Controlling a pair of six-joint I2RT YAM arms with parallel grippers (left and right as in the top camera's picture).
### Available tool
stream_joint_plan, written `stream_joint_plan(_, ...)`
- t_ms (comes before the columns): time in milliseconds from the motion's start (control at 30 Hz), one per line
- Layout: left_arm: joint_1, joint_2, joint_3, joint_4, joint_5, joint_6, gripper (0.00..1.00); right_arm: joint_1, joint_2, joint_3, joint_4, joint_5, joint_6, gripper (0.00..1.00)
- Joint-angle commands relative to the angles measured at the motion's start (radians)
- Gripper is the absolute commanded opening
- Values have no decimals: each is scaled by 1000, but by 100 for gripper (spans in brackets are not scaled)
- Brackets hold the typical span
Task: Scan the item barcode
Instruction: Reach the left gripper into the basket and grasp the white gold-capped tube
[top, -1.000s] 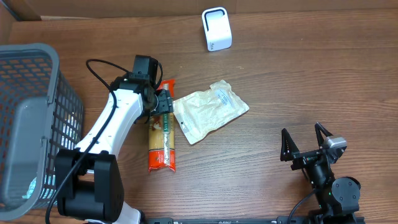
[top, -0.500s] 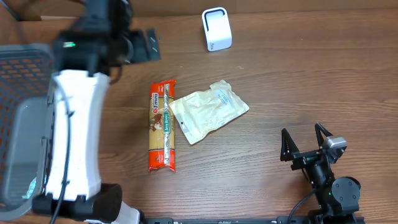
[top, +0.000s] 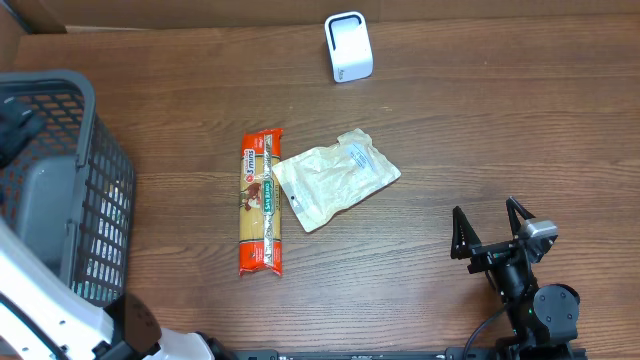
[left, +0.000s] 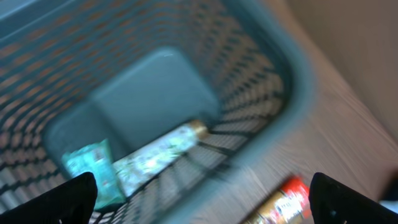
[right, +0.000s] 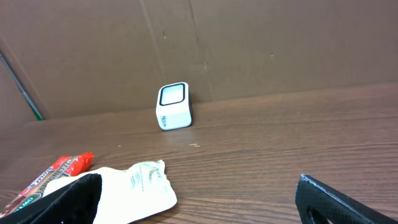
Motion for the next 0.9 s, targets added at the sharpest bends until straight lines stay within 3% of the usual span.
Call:
stream_joint_plan(0,101,5,-62,24,47,-40,100,10,-11,-11,3,10,3,100)
stream_joint_plan(200,167,5,-275,80,-58,-14,100,10,-11,-11,3,10,3,100)
stream_joint_plan(500,167,5,-653,330,-23,282,100,10,-11,-11,3,10,3,100)
stream_joint_plan(700,166,6,-864,506,-15,393,100,10,-11,-11,3,10,3,100)
stream_joint_plan(867,166,9,-1019,654,111,556,99,10,-11,-11,3,10,3,100)
